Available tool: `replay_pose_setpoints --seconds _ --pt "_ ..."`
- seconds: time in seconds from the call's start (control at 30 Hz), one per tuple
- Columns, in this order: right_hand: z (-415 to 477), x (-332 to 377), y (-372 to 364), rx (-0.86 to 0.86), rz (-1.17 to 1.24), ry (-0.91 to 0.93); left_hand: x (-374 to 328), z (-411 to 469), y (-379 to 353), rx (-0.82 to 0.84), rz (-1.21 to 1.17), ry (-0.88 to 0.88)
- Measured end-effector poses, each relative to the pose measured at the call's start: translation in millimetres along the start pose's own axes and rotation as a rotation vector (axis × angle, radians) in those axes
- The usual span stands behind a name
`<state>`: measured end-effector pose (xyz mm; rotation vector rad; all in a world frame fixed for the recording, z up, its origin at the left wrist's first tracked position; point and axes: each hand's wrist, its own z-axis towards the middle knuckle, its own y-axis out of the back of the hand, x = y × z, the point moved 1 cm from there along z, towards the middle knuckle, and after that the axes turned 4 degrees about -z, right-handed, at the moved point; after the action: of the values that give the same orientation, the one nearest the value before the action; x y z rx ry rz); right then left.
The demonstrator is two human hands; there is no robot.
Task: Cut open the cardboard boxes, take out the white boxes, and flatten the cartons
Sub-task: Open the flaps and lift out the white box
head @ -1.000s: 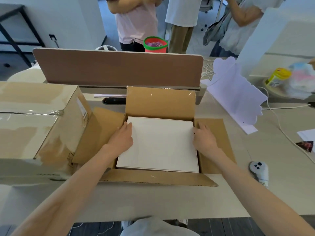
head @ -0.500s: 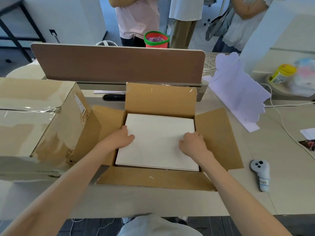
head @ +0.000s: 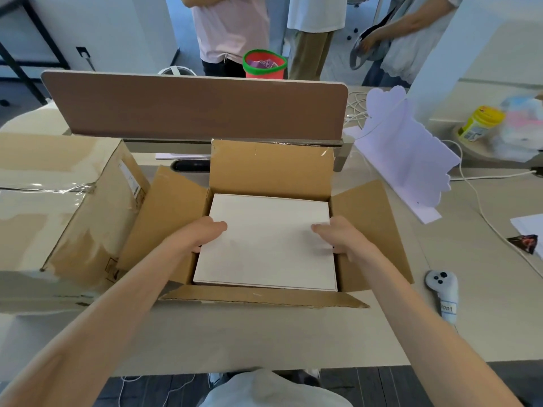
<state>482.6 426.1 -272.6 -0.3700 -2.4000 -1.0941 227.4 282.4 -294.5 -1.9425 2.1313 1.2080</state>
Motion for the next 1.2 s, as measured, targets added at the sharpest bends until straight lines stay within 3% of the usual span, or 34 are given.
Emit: replay_pose_setpoints --seconds 0.27,0.53,0.73,0.9,1.2 --pt "4.2 1.3 10.7 0.035 -0.069 -0.111 1.1 -4.5 -4.7 -0.016 0.138 -0.015" --pt "-2.8 -7.8 -6.7 0.017 -0.135 -0.076 13.9 -23.6 -24.1 -0.094 0.397 0.004" --pt "-8.7 -1.7 -5.2 0.027 -0.158 -0.092 19.7 -27.3 -28.2 -0.123 0.272 0.035" --pt "-16.5 -4.0 -13.9 0.147 -0.167 -0.105 23.0 -31.2 -22.5 -0.128 0.108 0.003" --pt "-19.0 -7.4 -3.7 -0.003 -0.041 0.004 29.4 -42.3 2.7 -0.296 -0.022 -0.141"
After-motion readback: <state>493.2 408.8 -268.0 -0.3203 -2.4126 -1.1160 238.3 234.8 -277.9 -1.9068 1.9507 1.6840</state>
